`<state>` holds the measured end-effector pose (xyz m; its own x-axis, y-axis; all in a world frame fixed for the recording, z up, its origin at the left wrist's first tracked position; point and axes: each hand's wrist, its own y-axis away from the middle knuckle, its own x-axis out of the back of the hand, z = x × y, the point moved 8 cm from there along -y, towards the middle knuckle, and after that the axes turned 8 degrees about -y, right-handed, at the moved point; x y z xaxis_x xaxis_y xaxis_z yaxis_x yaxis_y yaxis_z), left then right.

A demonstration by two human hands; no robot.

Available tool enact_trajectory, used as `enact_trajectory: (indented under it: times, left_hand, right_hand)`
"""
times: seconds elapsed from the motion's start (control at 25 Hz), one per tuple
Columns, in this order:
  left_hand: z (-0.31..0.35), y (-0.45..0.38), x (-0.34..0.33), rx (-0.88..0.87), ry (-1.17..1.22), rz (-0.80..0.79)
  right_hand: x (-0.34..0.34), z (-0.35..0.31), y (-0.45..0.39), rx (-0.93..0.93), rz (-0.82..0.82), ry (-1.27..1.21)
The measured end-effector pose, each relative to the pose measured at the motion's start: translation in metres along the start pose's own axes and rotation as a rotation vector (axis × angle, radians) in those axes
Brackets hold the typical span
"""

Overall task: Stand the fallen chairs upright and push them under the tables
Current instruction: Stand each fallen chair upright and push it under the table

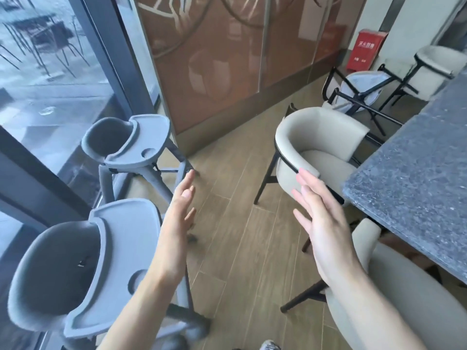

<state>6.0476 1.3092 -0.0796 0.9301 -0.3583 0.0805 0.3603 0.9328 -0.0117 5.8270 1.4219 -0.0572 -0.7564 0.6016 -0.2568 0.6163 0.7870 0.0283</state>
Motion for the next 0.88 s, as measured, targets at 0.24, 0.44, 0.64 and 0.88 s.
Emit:
enact_trajectory:
  times: [0.24,0.44,0.64,0.88]
  left_hand:
    - [-0.004,-0.094,0.015,-0.003,0.031,0.059]
    - [-0.003,-0.197,-0.001,-0.004,0.028,0.075]
    - [0.008,-0.319,-0.033,-0.031,0.006,0.042]
    - [0.018,-0.432,-0.047,-0.052,0.004,0.041]
  right_hand:
    - [-0.031,0.016,-0.096,-0.034,-0.022,-0.021]
    - [-0.051,0.027,-0.195,-0.043,-0.050,-0.012]
    - [-0.068,0.024,-0.312,-0.070,-0.068,0.006]
    - [-0.098,0.022,-0.419,-0.102,-0.094,0.039]
